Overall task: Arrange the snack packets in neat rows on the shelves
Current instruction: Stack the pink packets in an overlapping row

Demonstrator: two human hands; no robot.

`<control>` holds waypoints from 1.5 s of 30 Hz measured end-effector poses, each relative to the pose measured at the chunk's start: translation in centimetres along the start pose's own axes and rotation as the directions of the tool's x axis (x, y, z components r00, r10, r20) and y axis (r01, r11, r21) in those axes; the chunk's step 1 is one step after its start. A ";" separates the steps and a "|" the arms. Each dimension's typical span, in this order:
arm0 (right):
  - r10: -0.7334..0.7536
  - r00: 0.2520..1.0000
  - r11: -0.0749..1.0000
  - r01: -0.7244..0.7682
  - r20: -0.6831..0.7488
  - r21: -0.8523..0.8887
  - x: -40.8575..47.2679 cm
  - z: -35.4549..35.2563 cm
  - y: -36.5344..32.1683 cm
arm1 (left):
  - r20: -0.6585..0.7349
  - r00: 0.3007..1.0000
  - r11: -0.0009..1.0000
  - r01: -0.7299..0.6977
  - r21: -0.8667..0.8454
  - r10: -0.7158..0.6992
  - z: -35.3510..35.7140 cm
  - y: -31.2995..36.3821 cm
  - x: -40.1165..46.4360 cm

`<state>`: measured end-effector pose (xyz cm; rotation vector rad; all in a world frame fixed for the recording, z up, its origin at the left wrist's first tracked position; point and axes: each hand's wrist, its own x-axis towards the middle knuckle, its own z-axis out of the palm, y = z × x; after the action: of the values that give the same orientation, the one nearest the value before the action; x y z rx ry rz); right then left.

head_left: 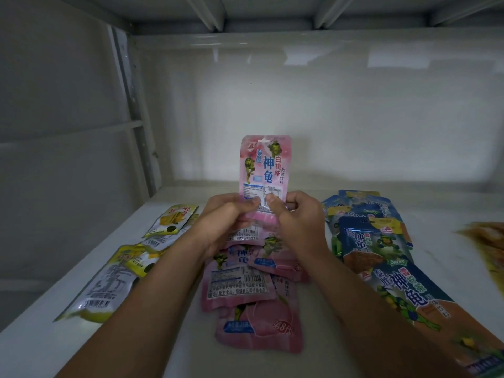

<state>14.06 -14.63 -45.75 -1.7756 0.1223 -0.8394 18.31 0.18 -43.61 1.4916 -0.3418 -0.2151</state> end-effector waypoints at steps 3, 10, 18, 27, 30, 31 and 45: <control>0.030 1.000 0.992 -0.031 0.008 0.121 0.0 -0.1 -0.1 | -0.018 0.999 0.999 -0.042 -0.006 0.041 -0.2 -0.1 0.1; 0.022 0.999 0.981 -0.013 -0.041 0.192 -0.3 -0.3 -1.1 | 0.047 0.996 0.992 -0.085 0.089 0.081 0.3 -0.1 -0.1; 0.077 0.997 0.977 -0.079 0.019 0.199 -0.2 -0.3 -1.4 | 0.129 0.992 1.000 0.000 0.011 -0.001 0.4 0.2 -0.2; 0.098 0.995 0.969 -0.101 0.025 0.225 0.0 -0.1 -1.1 | 0.107 0.994 0.997 -0.024 0.070 0.016 0.3 0.3 -0.8; 0.113 0.993 0.951 -0.119 0.036 0.286 0.1 0.0 -1.0 | 0.089 0.994 0.994 -0.072 0.081 0.065 0.0 0.4 -0.6; 0.116 0.992 0.944 -0.124 0.043 0.307 0.1 0.0 -1.1 | 0.074 0.994 0.992 -0.087 0.088 0.080 -0.1 0.3 -0.5; -0.114 0.993 0.983 0.118 -0.036 0.140 0.1 0.3 0.1 | -0.088 0.958 0.954 -0.260 0.147 0.274 0.4 0.5 -0.4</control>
<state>14.33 -14.46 -45.88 -1.6500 -0.0234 -0.9335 17.77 -0.01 -43.15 1.5637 -0.4747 0.1066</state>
